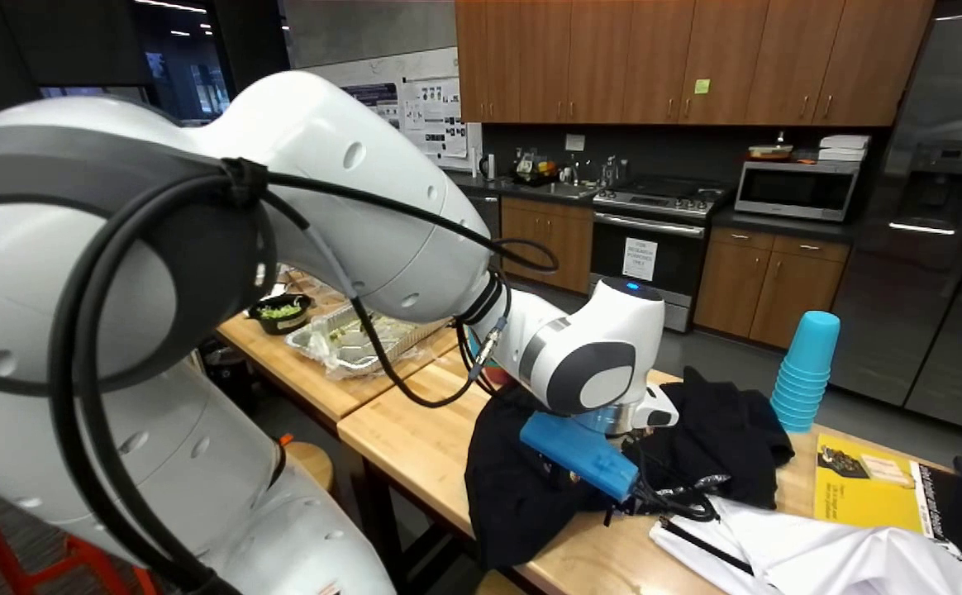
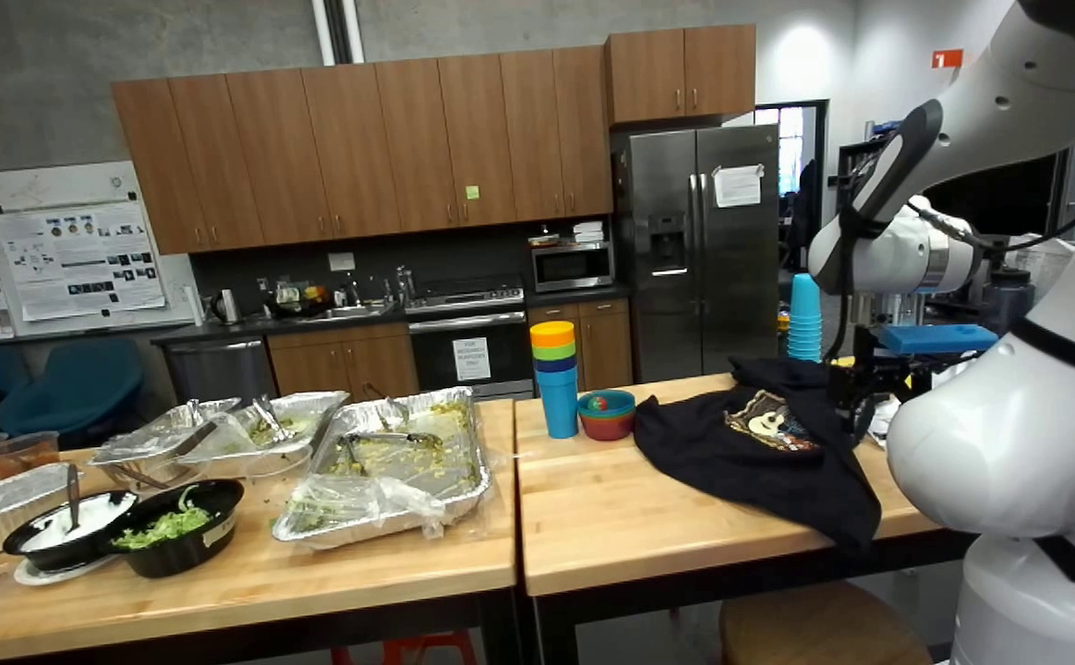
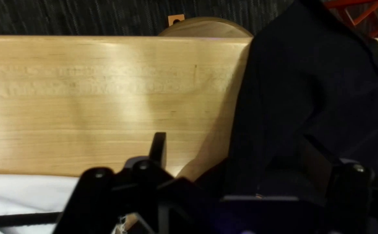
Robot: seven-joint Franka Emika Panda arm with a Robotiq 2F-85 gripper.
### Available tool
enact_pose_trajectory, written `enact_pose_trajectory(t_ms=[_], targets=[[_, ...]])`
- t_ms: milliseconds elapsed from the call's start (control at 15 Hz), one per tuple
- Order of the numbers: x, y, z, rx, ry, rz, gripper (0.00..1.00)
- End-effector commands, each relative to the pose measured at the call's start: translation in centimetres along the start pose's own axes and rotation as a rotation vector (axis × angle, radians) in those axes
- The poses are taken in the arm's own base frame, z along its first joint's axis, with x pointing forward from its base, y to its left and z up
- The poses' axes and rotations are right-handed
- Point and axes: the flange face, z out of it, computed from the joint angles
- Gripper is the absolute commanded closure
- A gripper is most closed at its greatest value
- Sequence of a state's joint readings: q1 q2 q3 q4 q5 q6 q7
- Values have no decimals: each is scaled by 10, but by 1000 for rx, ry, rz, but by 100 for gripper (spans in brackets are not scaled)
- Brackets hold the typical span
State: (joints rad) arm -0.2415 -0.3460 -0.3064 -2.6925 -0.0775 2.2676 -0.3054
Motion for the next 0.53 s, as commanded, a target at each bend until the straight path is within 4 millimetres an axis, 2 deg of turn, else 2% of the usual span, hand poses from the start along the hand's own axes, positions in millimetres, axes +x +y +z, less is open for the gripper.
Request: enact_pose_trajectory(t_ms=[0, 200, 467], targets=[[-11, -11, 1, 19, 44, -14, 0], [-8, -4, 11, 12, 87, 2, 0], [1, -10, 25, 39, 110, 62, 0]])
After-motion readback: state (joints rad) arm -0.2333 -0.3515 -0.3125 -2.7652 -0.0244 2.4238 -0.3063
